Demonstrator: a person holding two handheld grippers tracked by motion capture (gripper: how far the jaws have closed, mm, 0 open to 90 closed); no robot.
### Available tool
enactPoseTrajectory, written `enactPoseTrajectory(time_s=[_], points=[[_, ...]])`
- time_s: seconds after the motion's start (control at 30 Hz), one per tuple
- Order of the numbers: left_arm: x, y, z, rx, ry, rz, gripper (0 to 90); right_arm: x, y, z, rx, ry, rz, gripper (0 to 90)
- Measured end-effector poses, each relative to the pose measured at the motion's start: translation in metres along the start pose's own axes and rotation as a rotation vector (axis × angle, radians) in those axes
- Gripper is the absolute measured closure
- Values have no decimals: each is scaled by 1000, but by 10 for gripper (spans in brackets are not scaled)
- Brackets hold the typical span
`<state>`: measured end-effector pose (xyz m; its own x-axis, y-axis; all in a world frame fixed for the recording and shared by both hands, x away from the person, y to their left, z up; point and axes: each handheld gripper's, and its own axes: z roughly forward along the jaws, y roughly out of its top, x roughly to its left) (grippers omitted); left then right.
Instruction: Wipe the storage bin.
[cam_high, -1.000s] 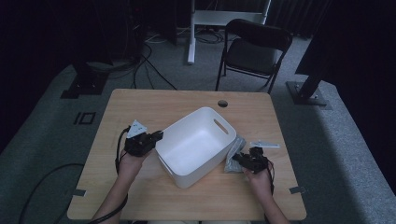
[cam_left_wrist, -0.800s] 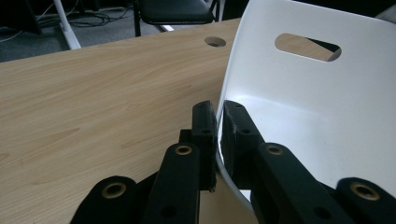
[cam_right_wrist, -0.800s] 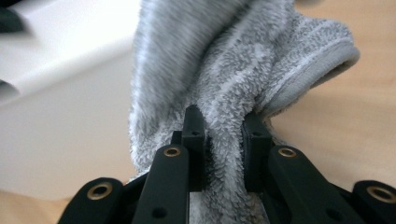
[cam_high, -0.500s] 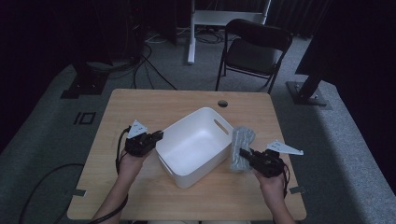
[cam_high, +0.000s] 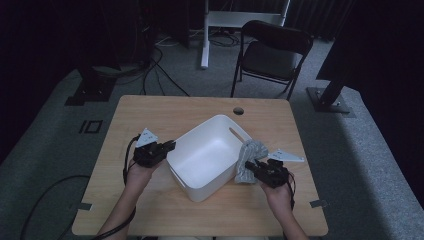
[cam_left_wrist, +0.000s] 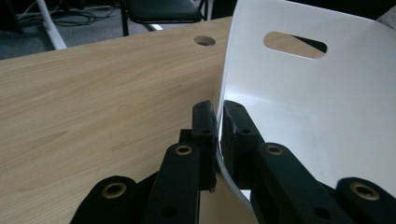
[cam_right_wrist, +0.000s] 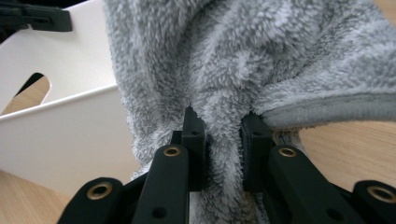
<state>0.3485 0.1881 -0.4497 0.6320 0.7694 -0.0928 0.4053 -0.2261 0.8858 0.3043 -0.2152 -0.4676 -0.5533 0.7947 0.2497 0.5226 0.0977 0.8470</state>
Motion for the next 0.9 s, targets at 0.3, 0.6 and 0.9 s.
enactPoseTrajectory(time_s=[0.3, 0.6, 0.9], points=[[-1, 0, 0, 2, -1, 11, 837, -3, -8, 14, 48, -15, 10, 761], [-2, 0, 1, -1, -2, 10, 836, -7, -14, 23, 74, -27, 27, 760], [-3, 0, 1, 0, 2, 15, 837, -12, -23, 35, 114, -35, 52, 760]])
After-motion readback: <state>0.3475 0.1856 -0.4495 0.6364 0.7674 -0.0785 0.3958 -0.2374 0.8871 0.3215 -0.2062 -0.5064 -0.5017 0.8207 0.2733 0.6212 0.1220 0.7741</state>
